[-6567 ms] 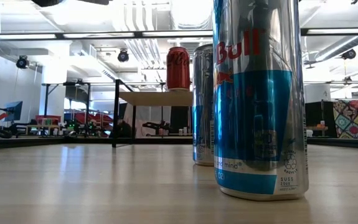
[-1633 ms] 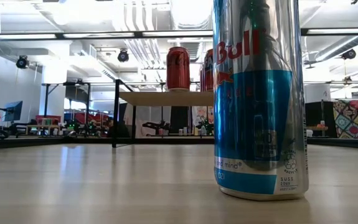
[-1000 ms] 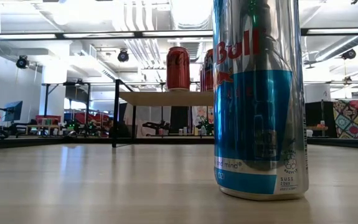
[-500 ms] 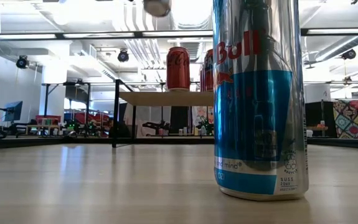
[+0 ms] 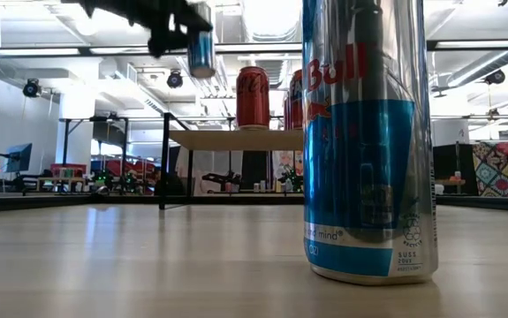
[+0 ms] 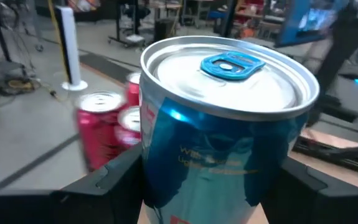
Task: Place canned beverage on shelf
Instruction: Put the top blue soda can on the shelf
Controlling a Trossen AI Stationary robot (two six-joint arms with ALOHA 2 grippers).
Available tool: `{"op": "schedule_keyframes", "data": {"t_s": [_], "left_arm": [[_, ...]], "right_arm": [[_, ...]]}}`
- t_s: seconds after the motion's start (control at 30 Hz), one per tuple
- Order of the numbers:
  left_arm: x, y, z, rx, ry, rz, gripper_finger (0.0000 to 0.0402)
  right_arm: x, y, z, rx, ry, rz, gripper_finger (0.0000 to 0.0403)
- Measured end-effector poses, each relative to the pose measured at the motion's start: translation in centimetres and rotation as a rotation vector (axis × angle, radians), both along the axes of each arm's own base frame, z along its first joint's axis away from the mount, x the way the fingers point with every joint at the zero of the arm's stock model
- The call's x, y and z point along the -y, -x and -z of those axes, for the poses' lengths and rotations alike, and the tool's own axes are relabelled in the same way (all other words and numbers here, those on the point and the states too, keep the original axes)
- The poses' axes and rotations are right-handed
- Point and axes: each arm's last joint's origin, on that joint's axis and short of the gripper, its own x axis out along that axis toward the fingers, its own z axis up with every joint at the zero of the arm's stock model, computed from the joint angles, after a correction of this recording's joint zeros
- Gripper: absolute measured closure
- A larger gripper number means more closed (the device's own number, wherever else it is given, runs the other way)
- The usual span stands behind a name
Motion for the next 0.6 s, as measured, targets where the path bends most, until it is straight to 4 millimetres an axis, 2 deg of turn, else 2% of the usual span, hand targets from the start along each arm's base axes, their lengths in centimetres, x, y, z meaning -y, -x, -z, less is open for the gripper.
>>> {"op": "schedule_keyframes", "data": {"t_s": [0.13, 0.37, 0.6], "left_arm": [[-3.8, 0.5, 2.7, -0.005, -0.042, -0.037, 0.0164], [-9.7, -0.1, 5.3, -0.056, -0.044, 0.000, 0.0164], [-13.6, -1.9, 7.6, -0.087, 0.025, 0.030, 0.0167]], "right_arm": [[0.5, -0.8, 1.1, 0.049, -0.071, 0.053, 0.0125], [0.9, -1.0, 2.4, 0.142, -0.125, 0.230, 0.0138], [0.7, -1.0, 2.5, 0.176, -0.169, 0.255, 0.0159]]}}
